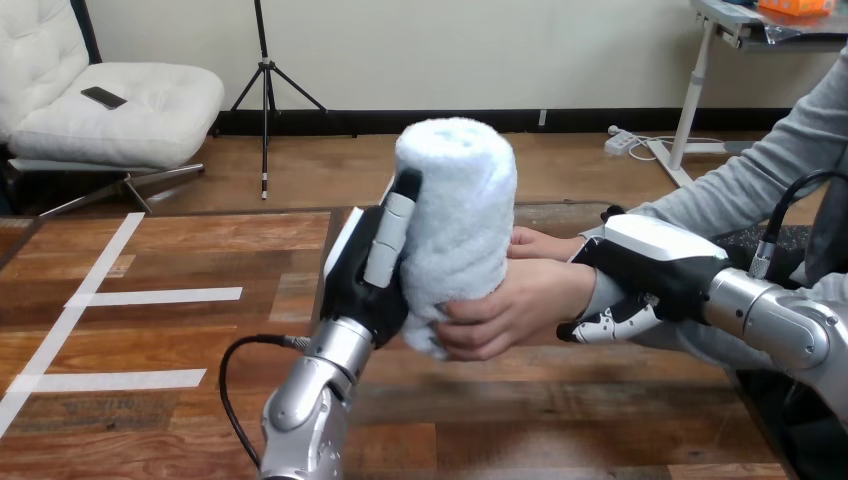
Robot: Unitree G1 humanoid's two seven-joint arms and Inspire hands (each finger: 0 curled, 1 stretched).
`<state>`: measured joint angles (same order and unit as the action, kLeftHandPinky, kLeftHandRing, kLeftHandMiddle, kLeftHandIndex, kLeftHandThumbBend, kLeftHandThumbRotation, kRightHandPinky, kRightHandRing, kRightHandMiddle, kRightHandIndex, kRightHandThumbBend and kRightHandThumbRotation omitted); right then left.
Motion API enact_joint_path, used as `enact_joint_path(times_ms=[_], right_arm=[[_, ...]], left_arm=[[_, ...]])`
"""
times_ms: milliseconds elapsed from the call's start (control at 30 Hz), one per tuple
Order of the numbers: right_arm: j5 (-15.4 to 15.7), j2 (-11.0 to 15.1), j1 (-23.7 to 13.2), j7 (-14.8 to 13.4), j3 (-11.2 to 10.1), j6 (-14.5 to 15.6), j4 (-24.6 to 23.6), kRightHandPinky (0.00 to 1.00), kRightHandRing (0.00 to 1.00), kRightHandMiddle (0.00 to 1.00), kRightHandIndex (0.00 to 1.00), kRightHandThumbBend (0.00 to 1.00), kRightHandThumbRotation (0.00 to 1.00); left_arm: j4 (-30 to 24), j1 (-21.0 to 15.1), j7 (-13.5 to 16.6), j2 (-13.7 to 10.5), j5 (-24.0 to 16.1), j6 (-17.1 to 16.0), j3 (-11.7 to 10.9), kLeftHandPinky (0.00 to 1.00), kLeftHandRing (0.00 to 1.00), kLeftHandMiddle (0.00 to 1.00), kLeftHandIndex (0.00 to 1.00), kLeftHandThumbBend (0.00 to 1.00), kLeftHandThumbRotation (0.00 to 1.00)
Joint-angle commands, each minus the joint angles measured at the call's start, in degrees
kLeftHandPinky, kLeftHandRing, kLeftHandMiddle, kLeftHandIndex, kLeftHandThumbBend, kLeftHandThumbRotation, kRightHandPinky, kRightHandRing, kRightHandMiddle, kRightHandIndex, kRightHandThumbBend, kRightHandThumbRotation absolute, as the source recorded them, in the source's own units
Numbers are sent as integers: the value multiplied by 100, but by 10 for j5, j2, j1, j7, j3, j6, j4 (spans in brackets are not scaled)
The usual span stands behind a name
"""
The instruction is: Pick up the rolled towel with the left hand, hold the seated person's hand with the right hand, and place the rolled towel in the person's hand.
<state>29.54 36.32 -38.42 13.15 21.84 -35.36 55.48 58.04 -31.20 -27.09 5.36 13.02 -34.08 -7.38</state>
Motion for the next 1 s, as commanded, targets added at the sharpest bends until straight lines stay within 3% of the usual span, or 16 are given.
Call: enact_joint_path(times_ms=[0, 300, 433, 500, 700, 967], right_arm=[[-11, -10, -25, -19, -18, -20, -17, 28, 32, 36, 36, 52, 30], [-12, -10, -25, -18, -16, -22, -14, 29, 32, 37, 38, 54, 30], [-16, -10, -27, -4, -17, -13, -15, 29, 32, 37, 39, 60, 36], [-21, -9, -28, 12, -18, -3, -18, 31, 34, 39, 40, 70, 43], [-27, -5, -29, 47, -17, 20, -30, 42, 47, 51, 53, 93, 56], [-25, -1, -28, 63, -15, 30, -36, 60, 68, 70, 72, 99, 65]], left_arm=[[-44, -1, -22, 12, 0, 4, 13, 100, 100, 100, 100, 100, 92], [-92, 25, -9, 4, -1, 10, 13, 100, 100, 100, 100, 100, 96], [-112, 36, -8, 1, 1, 13, 11, 100, 100, 100, 100, 100, 97], [-121, 42, -8, 0, 2, 14, 10, 100, 100, 100, 100, 100, 98], [-138, 53, -8, -2, 5, 15, 8, 100, 100, 100, 100, 100, 100], [-157, 67, -9, -9, 4, 13, 7, 100, 100, 100, 100, 100, 100]])
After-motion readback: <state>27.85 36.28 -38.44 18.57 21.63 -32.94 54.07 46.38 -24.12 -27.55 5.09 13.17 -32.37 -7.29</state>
